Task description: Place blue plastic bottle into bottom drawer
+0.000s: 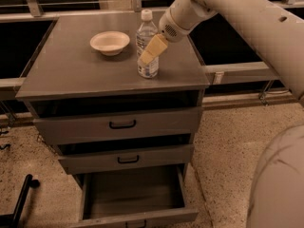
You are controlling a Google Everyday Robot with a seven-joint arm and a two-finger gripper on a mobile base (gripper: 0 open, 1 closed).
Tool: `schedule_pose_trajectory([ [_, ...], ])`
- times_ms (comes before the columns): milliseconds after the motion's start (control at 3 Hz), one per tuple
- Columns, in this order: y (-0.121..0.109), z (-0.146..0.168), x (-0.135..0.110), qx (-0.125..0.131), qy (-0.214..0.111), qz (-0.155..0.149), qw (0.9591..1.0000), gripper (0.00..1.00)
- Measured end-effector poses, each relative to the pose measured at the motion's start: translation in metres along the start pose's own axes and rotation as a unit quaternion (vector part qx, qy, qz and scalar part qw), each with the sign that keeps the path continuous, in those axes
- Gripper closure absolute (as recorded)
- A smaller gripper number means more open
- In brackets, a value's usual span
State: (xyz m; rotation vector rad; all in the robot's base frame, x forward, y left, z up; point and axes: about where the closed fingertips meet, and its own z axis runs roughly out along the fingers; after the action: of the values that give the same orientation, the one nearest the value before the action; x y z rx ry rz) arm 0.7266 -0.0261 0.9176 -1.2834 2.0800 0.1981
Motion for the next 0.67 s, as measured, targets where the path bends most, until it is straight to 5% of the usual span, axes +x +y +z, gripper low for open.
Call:
schedule_pose_trajectory([
  [667, 0.0024, 0.0104, -0.0138, -0.007, -0.01, 0.009, 0.9999, 0.0],
])
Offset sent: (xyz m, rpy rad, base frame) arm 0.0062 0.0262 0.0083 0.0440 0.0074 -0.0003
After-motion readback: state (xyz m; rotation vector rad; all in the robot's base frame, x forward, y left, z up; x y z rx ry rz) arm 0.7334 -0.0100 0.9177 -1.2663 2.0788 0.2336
